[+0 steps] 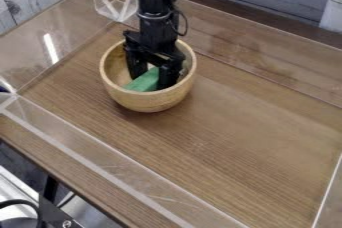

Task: Remove the green block from inside the brown bowl and put it on the table

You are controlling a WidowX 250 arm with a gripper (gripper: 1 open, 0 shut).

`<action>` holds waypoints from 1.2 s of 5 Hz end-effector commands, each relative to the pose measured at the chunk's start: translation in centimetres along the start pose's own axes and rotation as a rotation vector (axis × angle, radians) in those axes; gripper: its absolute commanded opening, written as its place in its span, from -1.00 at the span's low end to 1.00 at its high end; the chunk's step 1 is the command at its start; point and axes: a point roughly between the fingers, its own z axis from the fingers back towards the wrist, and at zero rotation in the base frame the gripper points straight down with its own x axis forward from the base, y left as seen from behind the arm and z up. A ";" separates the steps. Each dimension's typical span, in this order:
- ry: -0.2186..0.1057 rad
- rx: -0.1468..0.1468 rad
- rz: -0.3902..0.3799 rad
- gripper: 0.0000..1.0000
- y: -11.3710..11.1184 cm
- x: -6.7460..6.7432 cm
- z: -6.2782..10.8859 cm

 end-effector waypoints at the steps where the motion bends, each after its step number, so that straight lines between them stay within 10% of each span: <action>1: -0.038 0.014 0.011 1.00 0.9 0.8 0.5; 6: -0.002 0.000 0.023 1.00 1.8 0.0 -0.8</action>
